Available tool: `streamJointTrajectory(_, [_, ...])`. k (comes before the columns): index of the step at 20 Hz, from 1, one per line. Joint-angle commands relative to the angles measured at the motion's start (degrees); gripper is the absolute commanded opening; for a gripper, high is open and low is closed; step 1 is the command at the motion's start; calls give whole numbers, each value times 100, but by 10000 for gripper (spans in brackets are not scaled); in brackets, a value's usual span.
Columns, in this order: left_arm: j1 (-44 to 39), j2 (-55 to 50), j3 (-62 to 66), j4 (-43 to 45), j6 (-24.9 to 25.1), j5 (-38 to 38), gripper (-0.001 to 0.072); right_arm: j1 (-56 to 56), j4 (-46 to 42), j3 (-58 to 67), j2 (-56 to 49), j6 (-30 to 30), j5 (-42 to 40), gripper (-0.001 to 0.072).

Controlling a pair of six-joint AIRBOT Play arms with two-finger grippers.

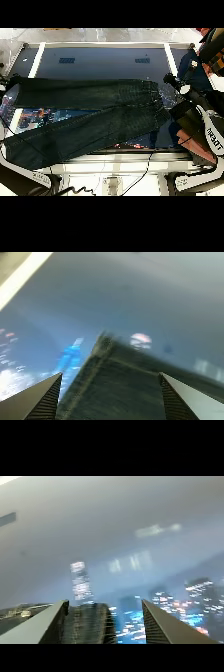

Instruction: Fold the clothes and pants, and hang the long-sleeved shirts on hangers.

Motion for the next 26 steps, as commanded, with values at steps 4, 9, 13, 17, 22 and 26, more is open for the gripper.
streamJointTrajectory(4, [131,1054,39,20,-33,-1646,683,-461,-297,94,625,-15,2192,474])
streamJointTrajectory(9, [656,2175,37,186,-35,-3077,31,-1423,-1062,42,1462,-109,5775,87])
streamJointTrajectory(13, [1169,2623,28,186,-42,-4398,30,-1956,-586,-1215,2201,-636,6592,87])
streamJointTrajectory(17, [1556,2621,-140,737,-787,-6159,30,-1996,-96,-2796,2739,-306,5213,481])
streamJointTrajectory(22, [1941,2638,-758,1519,-1381,-6798,382,-1991,1086,-3773,2583,96,4037,503])
streamJointTrajectory(26, [2315,2636,-1703,1668,-1390,-6616,647,-1753,2122,-3862,2247,-125,3163,535])
